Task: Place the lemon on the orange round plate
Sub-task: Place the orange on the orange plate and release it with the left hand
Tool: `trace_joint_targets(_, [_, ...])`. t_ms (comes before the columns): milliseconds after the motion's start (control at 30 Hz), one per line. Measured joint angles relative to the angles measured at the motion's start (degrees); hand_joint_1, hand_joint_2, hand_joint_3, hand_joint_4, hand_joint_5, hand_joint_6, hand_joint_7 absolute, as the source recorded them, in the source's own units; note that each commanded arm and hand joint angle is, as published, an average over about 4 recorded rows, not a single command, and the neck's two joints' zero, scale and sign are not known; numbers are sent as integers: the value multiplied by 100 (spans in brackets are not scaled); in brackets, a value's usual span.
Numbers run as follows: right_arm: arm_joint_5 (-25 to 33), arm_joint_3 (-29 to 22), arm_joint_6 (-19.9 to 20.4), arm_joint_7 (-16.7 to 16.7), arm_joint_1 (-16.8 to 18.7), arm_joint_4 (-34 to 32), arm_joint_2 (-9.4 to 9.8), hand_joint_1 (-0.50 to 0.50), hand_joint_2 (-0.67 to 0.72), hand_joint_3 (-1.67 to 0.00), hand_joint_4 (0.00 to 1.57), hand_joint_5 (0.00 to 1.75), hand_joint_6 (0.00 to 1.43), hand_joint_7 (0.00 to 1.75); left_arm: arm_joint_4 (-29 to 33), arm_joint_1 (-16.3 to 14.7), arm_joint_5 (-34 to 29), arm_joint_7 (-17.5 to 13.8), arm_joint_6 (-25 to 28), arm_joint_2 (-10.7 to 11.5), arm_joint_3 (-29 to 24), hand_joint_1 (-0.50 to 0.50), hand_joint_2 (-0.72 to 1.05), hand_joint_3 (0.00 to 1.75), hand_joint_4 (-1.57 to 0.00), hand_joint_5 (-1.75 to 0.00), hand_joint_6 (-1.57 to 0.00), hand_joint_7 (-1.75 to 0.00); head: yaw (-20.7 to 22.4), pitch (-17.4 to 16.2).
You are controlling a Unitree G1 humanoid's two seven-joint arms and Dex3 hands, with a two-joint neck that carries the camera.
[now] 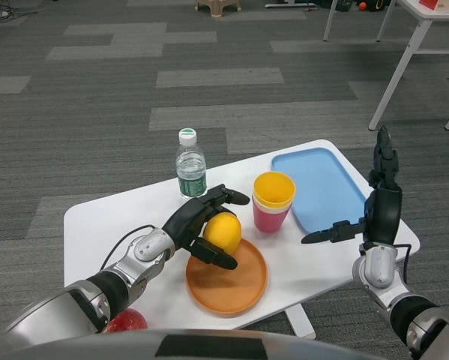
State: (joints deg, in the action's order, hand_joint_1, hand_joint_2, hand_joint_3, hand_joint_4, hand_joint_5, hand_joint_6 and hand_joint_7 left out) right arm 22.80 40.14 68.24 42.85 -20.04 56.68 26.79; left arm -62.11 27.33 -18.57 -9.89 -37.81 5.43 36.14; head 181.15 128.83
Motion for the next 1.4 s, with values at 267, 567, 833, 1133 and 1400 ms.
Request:
trace_joint_targets(267, [0, 0, 0, 0, 0, 0, 0, -12, 28, 0, 34, 0, 0, 0, -25, 0, -3, 0, 1, 0, -2, 50, 105, 9, 0, -85, -32, -77, 12, -15])
trace_joint_targets(567, [0, 0, 0, 0, 0, 1, 0, -12, 28, 0, 36, 0, 0, 0, -43, -1, -248, -10, 16, -2, 31, 50, 91, 9, 0, -15, -29, -52, 26, -25])
trace_joint_targets(833, [0, 0, 0, 0, 0, 2, 0, -10, 28, 0, 35, 0, 0, 0, -68, -15, -580, -58, 14, -2, 83, 50, 45, 9, 0, 0, -37, -49, 36, -46])
trace_joint_targets(1133, [0, 0, 0, 0, 0, 2, 0, -8, 28, 0, 35, 0, 0, 0, -57, -40, -694, -110, 8, -2, 115, 50, 98, 9, 0, 0, -48, -42, 52, -71])
trace_joint_targets(1400, [1, 0, 0, 0, 0, 3, 0, -8, 28, 0, 34, 0, 0, 0, -52, -50, -690, -89, -159, -2, 124, 50, 100, 9, 0, 0, 0, -28, 63, -90])
